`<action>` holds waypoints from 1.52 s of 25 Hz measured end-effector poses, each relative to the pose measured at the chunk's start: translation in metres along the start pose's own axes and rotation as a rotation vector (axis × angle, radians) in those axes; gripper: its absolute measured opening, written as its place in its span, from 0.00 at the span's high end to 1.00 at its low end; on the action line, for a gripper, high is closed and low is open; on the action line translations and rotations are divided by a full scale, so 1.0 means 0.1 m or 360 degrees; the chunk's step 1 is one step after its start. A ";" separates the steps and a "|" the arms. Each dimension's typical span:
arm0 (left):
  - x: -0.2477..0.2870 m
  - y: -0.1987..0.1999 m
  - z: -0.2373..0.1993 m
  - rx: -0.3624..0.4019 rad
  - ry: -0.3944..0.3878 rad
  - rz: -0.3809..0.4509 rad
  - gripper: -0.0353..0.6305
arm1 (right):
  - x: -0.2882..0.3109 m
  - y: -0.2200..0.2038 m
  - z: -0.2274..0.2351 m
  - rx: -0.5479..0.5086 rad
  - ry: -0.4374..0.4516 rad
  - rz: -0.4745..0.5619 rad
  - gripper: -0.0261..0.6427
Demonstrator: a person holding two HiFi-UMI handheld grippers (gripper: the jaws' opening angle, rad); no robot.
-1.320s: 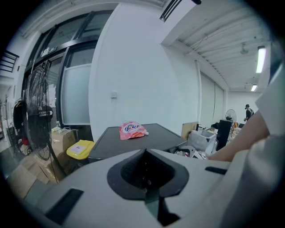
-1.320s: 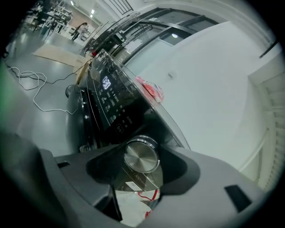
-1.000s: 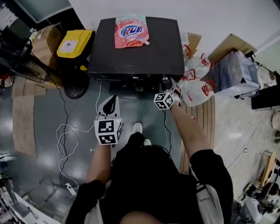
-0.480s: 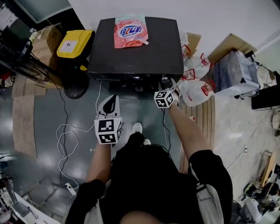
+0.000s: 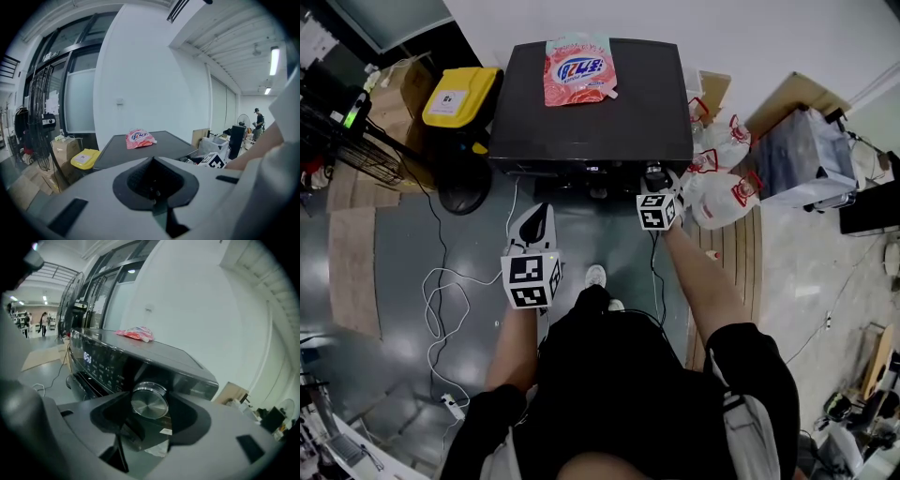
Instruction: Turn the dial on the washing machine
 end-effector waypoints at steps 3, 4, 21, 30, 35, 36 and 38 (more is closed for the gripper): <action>0.01 -0.01 -0.01 -0.0003 0.0008 0.0001 0.93 | -0.02 -0.01 0.05 0.0138 0.0045 0.0011 0.58; 0.01 -0.01 0.00 -0.0004 0.0010 0.0004 0.93 | -0.02 -0.02 0.07 0.0188 0.0060 0.0023 0.58; 0.11 0.06 0.01 -0.0004 0.0007 0.0012 0.93 | 0.03 -0.06 0.19 0.0491 0.0175 0.0080 0.57; 0.10 0.07 -0.05 -0.0001 0.0023 0.0013 0.93 | 0.03 -0.12 0.27 0.0847 0.0296 0.0071 0.57; 0.09 0.08 -0.07 0.0006 0.0029 0.0019 0.93 | 0.03 -0.17 0.32 0.1107 0.0357 0.0087 0.57; 0.09 0.09 -0.08 0.0008 0.0030 0.0023 0.93 | 0.04 -0.18 0.33 0.1144 0.0379 0.0089 0.57; 0.08 0.10 -0.09 0.0010 0.0036 0.0025 0.93 | 0.04 -0.18 0.37 0.1240 0.0437 0.0088 0.57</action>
Point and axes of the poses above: the fingertips, and each gripper's own axes: x forward along the fingers, z to its right, y out of its top, the point moved 8 cm from there along -x, backward along the fingers, and after that the axes turned 2 degrees about x, right-handed, at the moved point
